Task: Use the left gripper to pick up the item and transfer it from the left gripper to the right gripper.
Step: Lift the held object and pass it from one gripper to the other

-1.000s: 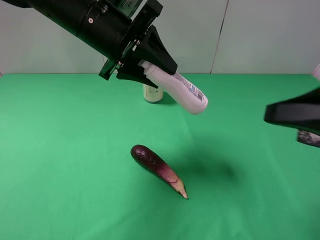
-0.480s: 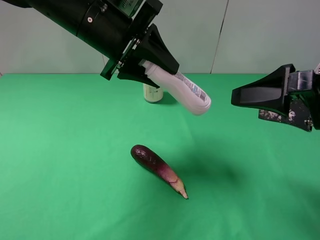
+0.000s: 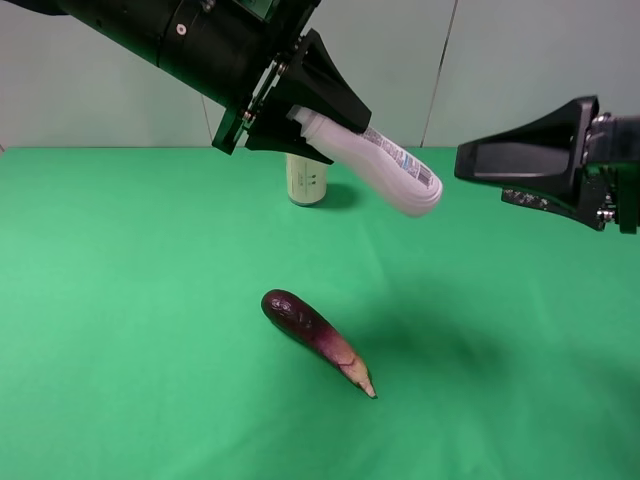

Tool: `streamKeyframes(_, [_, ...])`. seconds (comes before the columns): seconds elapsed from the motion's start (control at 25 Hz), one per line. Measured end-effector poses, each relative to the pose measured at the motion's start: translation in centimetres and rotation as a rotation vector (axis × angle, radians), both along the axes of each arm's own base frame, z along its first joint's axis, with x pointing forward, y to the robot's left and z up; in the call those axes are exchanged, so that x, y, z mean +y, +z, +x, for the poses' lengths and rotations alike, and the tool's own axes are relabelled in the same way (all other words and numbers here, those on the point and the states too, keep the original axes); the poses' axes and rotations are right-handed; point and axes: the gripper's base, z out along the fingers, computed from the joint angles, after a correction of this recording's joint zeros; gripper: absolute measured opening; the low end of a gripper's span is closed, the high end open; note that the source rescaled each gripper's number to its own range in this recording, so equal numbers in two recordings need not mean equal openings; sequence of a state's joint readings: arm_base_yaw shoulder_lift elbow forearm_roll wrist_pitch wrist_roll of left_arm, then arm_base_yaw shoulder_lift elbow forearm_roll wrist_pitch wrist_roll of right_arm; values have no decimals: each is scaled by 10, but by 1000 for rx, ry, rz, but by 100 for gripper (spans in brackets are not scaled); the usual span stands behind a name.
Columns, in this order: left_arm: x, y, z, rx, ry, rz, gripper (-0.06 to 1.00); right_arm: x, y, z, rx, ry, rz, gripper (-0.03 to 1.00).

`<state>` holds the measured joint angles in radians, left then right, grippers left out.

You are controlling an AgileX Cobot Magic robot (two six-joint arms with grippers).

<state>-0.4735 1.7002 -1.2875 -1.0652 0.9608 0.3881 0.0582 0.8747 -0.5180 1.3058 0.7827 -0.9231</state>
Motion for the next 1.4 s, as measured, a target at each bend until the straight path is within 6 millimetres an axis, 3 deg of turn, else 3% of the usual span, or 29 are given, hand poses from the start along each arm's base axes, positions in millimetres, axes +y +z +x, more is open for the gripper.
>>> streamKeyframes(0.36, [-2, 4, -2, -8, -27, -48, 0, 8, -21, 28, 181, 13, 145, 100])
streamKeyframes(0.64, [-2, 4, -3, -14, -46, -52, 0, 14, -31, 43, 222, 63, 252, 100])
streamKeyframes(1.4, [-4, 8, -5, -48, -86, -102, 0, 24, -44, 54, 217, 252, 384, 100])
